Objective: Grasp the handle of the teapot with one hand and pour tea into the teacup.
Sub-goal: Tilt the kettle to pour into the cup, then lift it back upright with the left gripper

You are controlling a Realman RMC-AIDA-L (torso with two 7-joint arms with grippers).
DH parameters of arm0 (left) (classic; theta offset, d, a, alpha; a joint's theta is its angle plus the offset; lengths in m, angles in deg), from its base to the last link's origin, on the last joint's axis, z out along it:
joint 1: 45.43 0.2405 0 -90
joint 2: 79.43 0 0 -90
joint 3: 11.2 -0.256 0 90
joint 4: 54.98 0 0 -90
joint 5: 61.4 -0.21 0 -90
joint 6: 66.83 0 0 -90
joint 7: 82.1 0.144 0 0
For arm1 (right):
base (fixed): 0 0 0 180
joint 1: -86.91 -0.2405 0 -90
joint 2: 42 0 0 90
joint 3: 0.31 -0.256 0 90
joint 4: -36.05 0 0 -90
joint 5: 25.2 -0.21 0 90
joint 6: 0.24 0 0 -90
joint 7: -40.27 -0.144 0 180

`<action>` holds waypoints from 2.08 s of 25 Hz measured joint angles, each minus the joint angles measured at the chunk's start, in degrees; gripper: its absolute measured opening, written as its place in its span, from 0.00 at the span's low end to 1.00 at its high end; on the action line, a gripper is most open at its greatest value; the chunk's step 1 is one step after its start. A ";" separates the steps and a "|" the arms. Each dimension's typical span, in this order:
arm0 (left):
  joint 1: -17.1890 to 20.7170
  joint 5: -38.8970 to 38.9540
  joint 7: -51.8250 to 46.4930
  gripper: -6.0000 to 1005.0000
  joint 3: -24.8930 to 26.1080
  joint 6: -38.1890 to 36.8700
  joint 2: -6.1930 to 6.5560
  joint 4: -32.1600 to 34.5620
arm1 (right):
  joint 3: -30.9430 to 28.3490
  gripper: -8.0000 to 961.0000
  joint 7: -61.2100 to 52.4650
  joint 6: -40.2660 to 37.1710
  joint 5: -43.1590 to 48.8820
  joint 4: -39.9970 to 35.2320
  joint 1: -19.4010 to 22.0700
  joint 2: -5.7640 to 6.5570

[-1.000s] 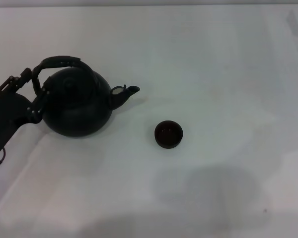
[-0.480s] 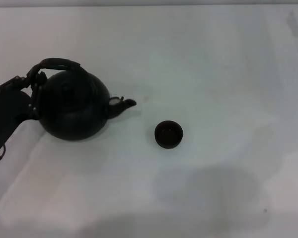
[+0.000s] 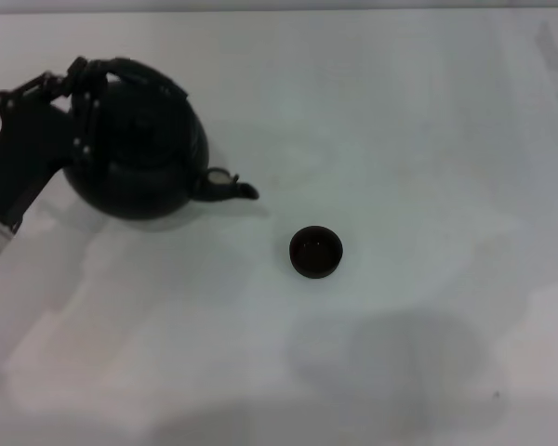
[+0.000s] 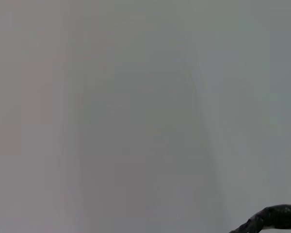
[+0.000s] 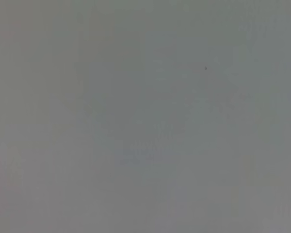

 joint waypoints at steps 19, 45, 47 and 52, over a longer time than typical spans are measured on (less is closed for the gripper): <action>-6.15 -4.81 0.23 0.13 -0.63 -3.53 0.87 -0.05 | 0.00 0.86 -0.09 0.10 0.00 0.29 0.18 -0.04; -8.27 -9.55 16.53 0.12 -0.63 5.00 -0.46 4.02 | -1.50 0.86 -0.09 0.09 -0.04 0.06 1.45 0.28; -8.34 -9.55 18.29 0.12 -0.63 6.05 -0.46 4.74 | -1.50 0.86 -0.09 0.09 0.00 -0.01 1.41 0.27; -8.68 -9.72 19.31 0.12 -0.63 7.55 -0.47 5.67 | -1.50 0.86 -0.09 0.09 0.00 -0.07 1.30 0.26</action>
